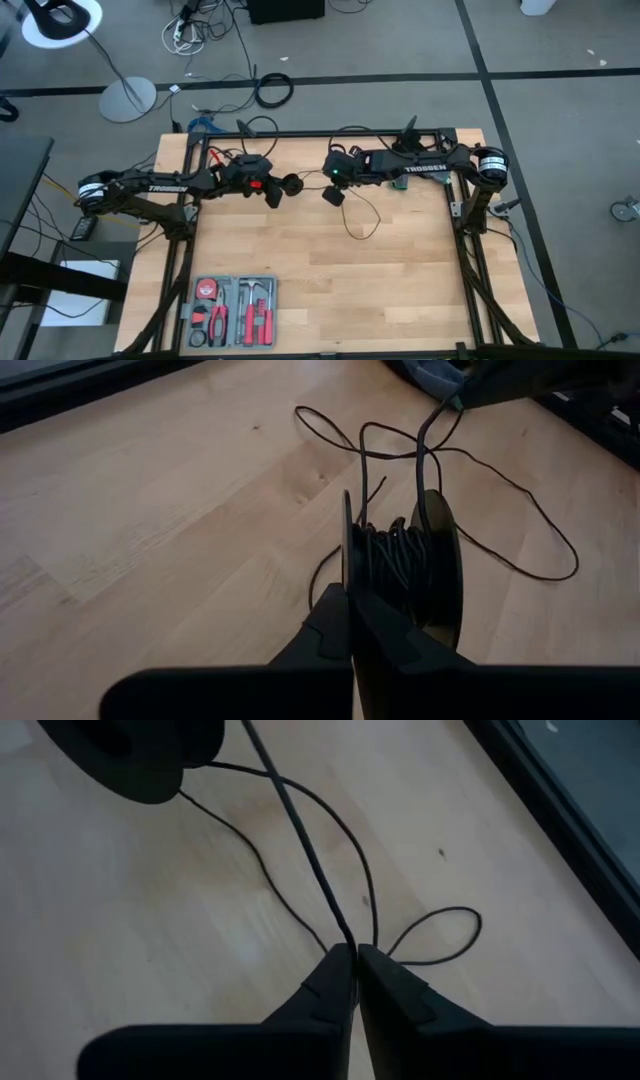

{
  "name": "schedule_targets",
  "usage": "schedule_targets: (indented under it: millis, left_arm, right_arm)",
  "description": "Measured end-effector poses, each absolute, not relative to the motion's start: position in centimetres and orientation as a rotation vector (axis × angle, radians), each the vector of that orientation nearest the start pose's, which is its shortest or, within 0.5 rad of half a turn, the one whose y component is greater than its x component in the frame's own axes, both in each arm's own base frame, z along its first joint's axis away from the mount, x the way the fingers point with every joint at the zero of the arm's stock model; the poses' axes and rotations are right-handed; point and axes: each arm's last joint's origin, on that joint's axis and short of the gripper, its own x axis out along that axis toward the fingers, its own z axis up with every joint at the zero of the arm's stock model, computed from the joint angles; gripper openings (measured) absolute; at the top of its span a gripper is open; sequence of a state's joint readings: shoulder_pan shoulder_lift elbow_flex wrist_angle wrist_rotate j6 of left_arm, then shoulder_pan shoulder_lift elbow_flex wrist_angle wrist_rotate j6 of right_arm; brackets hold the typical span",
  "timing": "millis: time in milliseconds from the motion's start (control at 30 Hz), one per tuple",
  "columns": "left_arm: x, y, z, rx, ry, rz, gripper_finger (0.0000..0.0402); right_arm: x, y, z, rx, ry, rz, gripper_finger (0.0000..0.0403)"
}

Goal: Coil cords
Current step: Coil the black wire onto the black spool

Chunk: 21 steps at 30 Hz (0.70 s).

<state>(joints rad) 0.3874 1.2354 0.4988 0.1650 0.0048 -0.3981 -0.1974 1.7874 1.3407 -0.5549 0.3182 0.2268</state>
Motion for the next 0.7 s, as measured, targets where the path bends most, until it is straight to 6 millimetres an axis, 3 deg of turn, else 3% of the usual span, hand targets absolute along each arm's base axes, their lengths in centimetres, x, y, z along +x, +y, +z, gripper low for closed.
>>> schedule_targets:
  millis: [300, 600, 700]
  left_arm:
    - [22.1, 8.9, 18.4, -0.497, 0.448, 0.445, 0.0]
    - [22.8, 8.8, 19.7, -0.503, 0.311, 0.304, 0.0]
    - [22.9, 9.0, 20.2, -0.503, 0.257, 0.332, 0.0]
  right_arm:
    - [36.8, -8.0, 22.5, 0.118, 0.964, -0.567, 0.0004]
    - [36.4, -6.2, 18.1, 0.256, 0.818, -0.514, 0.0001]
    - [36.8, -4.9, 17.8, 0.288, 0.765, -0.449, 0.0001]
